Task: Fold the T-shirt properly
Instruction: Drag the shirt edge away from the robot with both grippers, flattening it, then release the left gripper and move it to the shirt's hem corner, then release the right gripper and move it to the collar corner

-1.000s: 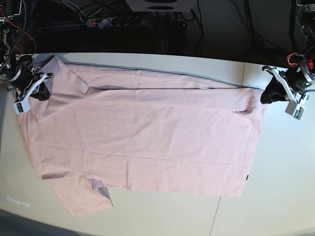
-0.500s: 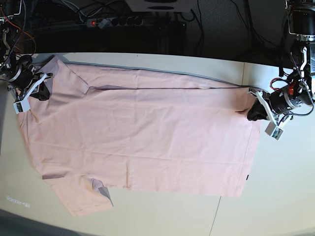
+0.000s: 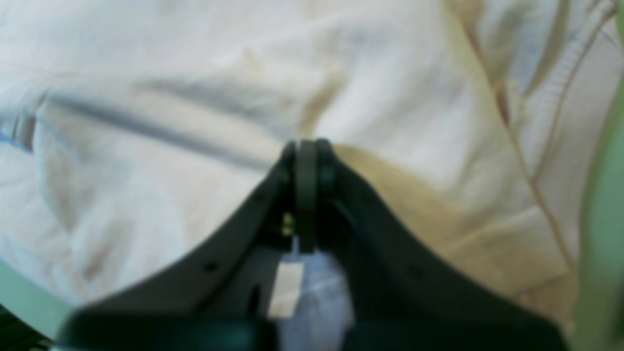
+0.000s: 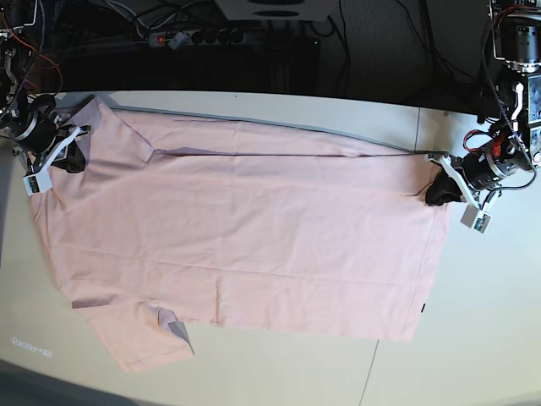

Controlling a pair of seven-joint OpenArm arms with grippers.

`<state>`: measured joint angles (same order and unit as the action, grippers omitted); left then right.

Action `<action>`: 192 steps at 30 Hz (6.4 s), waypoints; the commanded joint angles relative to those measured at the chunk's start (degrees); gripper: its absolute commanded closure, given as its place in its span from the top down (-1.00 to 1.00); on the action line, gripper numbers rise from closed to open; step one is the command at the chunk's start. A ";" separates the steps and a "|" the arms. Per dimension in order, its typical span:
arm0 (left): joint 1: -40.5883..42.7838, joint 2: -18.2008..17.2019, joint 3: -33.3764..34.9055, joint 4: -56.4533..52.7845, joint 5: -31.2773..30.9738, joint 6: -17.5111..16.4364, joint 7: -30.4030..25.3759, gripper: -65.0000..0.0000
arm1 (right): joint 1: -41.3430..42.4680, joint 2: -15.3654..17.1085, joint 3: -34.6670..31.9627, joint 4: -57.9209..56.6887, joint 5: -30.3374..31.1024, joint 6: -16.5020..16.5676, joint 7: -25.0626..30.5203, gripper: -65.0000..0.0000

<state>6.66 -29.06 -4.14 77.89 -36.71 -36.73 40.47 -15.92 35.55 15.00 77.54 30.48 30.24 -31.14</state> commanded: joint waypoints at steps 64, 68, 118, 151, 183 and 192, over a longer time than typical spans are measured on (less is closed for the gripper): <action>-34.95 -1.36 7.85 -20.79 -8.83 0.48 0.00 0.31 | -5.40 4.44 1.05 0.20 -0.04 -0.04 -3.45 -1.00; -41.03 0.66 9.44 -32.30 -9.46 0.50 0.24 0.31 | -5.42 4.44 1.05 0.20 -0.07 -0.04 -3.72 -1.00; -48.54 8.74 9.42 -53.75 -2.40 2.73 0.72 -1.00 | -5.03 4.46 1.16 0.22 2.16 -0.24 -4.92 -1.00; -48.54 8.68 9.42 -50.34 -2.71 0.44 6.10 -1.00 | 35.08 6.56 11.10 -18.16 8.63 -1.75 -11.21 -1.00; -48.57 6.34 9.44 -50.05 -9.77 -3.21 11.26 -1.00 | 61.75 -1.42 11.13 -70.12 -16.17 -5.01 13.14 0.00; -48.57 6.34 9.44 -50.05 -10.99 -3.23 11.91 -1.00 | 61.77 -3.34 11.13 -70.10 -19.69 -5.01 13.33 0.00</action>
<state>-39.99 -22.04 5.32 26.79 -46.65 -37.78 52.77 44.64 31.53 26.02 6.92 11.42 25.76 -16.97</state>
